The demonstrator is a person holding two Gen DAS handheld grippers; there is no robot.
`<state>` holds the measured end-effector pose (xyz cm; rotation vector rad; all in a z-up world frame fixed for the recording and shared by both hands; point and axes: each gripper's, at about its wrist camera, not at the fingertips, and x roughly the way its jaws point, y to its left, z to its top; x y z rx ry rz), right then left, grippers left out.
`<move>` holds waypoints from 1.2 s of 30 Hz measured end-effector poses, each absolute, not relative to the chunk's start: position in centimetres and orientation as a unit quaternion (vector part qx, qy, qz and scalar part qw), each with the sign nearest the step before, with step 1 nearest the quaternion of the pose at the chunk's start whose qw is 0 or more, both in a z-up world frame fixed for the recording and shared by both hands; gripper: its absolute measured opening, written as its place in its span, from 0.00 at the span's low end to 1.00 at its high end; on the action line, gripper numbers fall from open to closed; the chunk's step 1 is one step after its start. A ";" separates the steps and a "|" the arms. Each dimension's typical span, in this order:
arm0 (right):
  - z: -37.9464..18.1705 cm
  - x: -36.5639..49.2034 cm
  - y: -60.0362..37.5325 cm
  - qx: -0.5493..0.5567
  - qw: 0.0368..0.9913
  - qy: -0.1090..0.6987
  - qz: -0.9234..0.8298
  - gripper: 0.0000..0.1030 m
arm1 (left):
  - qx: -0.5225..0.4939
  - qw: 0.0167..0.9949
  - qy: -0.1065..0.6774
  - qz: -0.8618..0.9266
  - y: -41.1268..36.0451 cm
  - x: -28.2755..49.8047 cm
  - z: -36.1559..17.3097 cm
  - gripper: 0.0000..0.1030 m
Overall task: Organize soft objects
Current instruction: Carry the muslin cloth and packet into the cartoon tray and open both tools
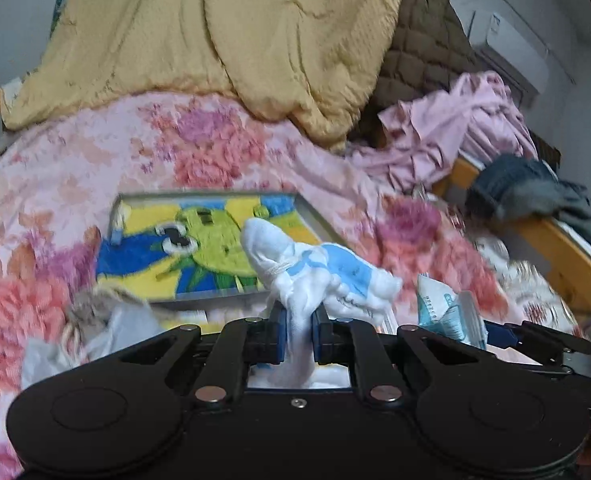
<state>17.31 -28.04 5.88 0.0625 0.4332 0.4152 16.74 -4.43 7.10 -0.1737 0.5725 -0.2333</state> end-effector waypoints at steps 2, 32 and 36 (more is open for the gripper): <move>5.9 19.4 -27.3 0.036 0.956 0.211 0.201 0.60 | -0.089 0.954 0.266 -0.104 -4.4 17.7 7.9 0.12; -2.6 37.1 -25.0 0.026 0.939 0.310 0.144 0.64 | -0.187 0.934 0.305 0.003 -3.0 37.1 0.1 0.13; -2.9 37.2 -24.2 0.017 0.938 0.314 0.147 0.67 | -0.181 0.931 0.316 0.003 -2.8 37.3 -0.3 0.20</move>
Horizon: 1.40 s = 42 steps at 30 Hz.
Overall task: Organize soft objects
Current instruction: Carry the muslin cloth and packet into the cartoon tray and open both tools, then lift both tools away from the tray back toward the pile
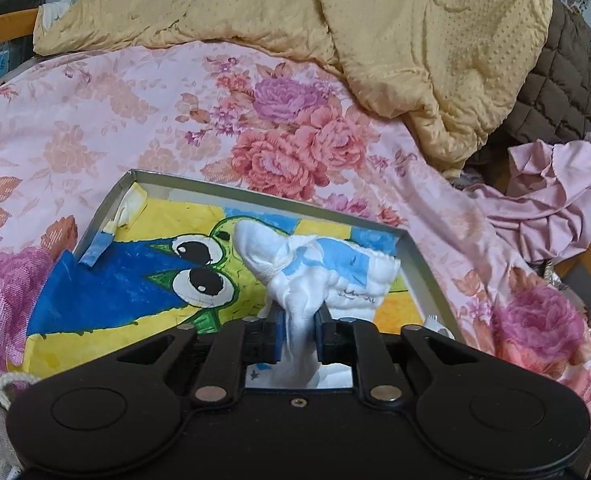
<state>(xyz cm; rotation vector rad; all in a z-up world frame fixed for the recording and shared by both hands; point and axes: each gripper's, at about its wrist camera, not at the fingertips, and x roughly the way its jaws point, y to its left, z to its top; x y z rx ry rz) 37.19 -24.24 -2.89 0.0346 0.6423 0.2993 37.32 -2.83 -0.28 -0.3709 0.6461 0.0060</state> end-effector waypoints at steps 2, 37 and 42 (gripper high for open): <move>-2.9 37.2 -24.0 0.014 0.937 0.316 0.149 0.67 | -0.187 0.929 0.320 -0.002 -2.6 37.4 -0.4 0.24; 8.4 17.2 -25.2 -0.044 0.987 0.083 0.130 1.00 | -0.076 0.986 0.150 0.005 -1.8 16.7 7.9 0.99; 7.2 12.6 -25.2 -0.060 0.986 0.091 0.129 1.00 | -0.068 0.985 0.158 -0.005 -1.7 13.0 7.4 0.99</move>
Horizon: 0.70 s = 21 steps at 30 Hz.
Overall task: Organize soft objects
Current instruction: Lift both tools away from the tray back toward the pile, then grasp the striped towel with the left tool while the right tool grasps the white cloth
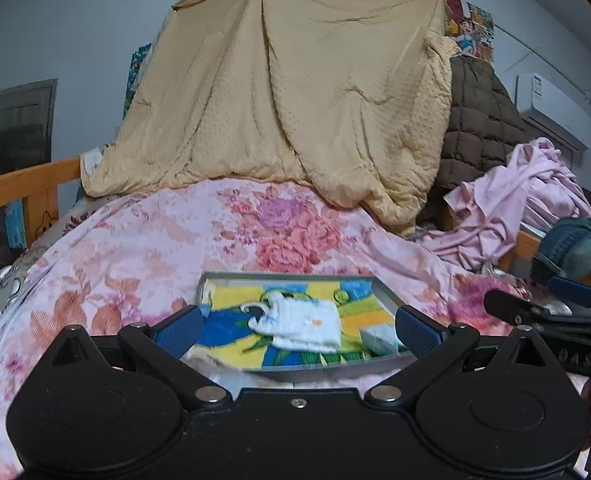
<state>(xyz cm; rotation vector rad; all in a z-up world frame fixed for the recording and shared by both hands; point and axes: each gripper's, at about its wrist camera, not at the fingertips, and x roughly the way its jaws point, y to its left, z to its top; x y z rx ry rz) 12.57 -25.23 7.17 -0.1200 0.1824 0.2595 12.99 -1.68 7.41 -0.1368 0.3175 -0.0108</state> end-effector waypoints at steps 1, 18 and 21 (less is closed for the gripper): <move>7.0 11.8 -25.2 -0.059 0.986 0.095 0.127 1.00 | -0.068 0.985 0.159 -0.007 -1.6 12.4 7.3 0.99; 1.3 6.0 -23.0 -0.104 0.957 0.242 0.121 1.00 | -0.034 0.972 0.233 -0.022 -1.4 7.3 1.7 0.99; 0.7 6.3 -22.4 -0.116 0.952 0.256 0.120 1.00 | -0.043 0.967 0.252 -0.021 -1.0 7.5 0.9 0.99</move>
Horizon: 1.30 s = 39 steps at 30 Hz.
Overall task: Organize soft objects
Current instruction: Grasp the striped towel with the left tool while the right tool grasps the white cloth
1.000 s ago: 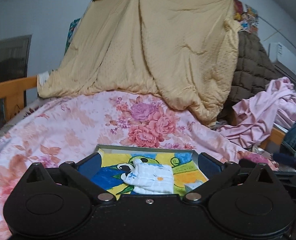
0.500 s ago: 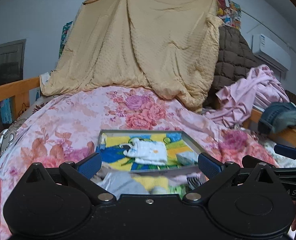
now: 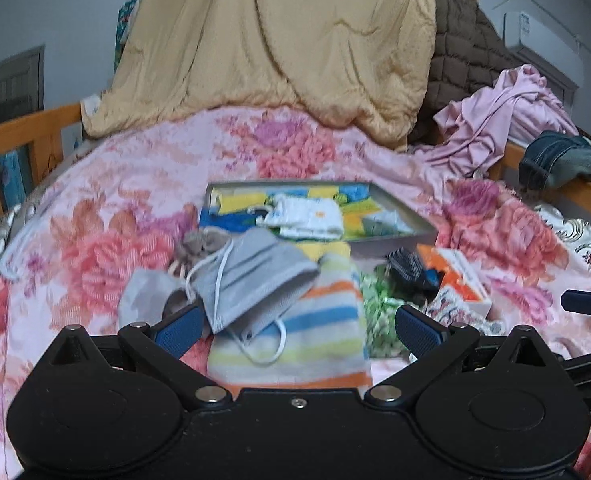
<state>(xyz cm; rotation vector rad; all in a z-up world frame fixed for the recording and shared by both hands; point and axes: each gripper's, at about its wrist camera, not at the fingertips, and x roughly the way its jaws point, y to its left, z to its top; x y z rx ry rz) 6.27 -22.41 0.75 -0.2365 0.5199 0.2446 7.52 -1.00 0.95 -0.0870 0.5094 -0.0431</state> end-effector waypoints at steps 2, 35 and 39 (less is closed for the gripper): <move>0.4 6.6 -22.2 -0.124 0.949 0.264 0.120 1.00 | -0.056 0.962 0.266 -0.025 -0.7 7.7 0.5 0.99; -4.3 9.9 -18.6 -0.175 0.898 0.370 0.160 0.64 | -0.177 0.921 0.346 -0.033 1.6 11.8 -4.2 0.58; -4.2 10.2 -19.0 -0.164 0.904 0.371 0.137 0.55 | -0.173 0.922 0.347 -0.025 1.5 11.5 -4.5 0.47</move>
